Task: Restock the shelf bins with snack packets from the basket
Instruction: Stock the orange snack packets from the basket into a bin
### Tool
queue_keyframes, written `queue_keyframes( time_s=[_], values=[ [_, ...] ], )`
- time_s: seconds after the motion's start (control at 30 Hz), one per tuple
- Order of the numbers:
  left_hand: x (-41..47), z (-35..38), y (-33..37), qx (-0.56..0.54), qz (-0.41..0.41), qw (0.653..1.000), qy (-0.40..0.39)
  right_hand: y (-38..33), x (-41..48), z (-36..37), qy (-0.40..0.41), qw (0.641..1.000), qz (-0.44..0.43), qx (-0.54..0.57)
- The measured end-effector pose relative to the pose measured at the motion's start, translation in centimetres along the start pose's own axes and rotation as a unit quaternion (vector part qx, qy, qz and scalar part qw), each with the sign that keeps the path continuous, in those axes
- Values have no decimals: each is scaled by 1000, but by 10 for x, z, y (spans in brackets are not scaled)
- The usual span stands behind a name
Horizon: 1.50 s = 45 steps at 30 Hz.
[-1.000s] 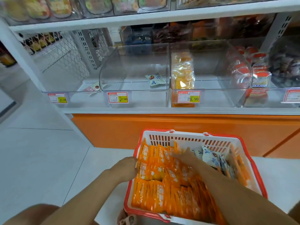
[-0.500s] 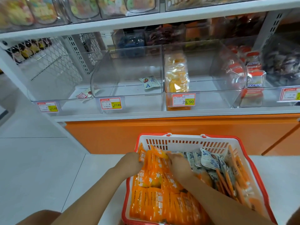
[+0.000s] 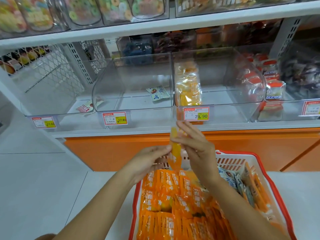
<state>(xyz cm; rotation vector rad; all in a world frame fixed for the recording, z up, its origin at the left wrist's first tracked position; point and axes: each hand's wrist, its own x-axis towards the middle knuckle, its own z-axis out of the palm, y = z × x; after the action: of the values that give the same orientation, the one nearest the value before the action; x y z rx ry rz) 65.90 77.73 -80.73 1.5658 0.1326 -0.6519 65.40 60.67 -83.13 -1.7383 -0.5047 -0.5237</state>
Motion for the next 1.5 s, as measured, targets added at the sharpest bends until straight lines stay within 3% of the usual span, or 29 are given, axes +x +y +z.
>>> queue_keyframes(
  time_s=[0.07, 0.17, 0.33, 0.47, 0.53, 0.6, 0.7, 0.8, 0.93, 1.1, 1.17, 1.23, 1.37, 1.43, 1.5],
  values=[
    [-2, 0, 11, -32, 22, 999, -37, -22, 17, -5, 10, 998, 20, 66],
    [-2, 6, 29, -38, 72, 993, -82, -48, 42, -21, 39, 993, 89, 74],
    [-4, 14, 67, -36, 199, 979, 11, -72, 84, -55, 55, 942, 233, 235],
    [-2, 17, 93, 14, 288, 952, 100, -69, 112, -69, -51, 973, 212, 71],
    [5, 19, 97, 105, 327, 922, 177, -62, 127, -76, -31, 980, 197, 22],
    [14, 21, 95, 256, 338, 865, 267, -53, 145, -88, 3, 983, 183, 11],
    [24, 24, 87, 396, 316, 813, 287, -30, 167, -101, -8, 978, 207, -6],
    [26, 26, 82, 451, 311, 794, 264, 0, 169, -94, -79, 950, 296, -54],
    [24, 20, 75, 462, 304, 793, 256, 19, 167, -79, -156, 906, 354, -171],
    [15, 22, 61, 488, 304, 782, 241, 13, 179, -70, -255, 787, 393, -402],
    [11, 21, 54, 494, 298, 782, 237, 13, 178, -66, -259, 754, 397, -454],
    [6, 18, 44, 505, 279, 786, 224, 14, 172, -67, -198, 769, 370, -483],
    [-1, 10, 17, 554, 180, 794, 171, 0, 133, -63, 17, 888, 177, -424],
    [-4, 6, 0, 567, 123, 804, 132, -11, 102, -53, 37, 918, 110, -379],
    [-6, 0, -21, 581, 71, 806, 89, -6, 68, -38, -13, 926, 123, -358]
  ],
)
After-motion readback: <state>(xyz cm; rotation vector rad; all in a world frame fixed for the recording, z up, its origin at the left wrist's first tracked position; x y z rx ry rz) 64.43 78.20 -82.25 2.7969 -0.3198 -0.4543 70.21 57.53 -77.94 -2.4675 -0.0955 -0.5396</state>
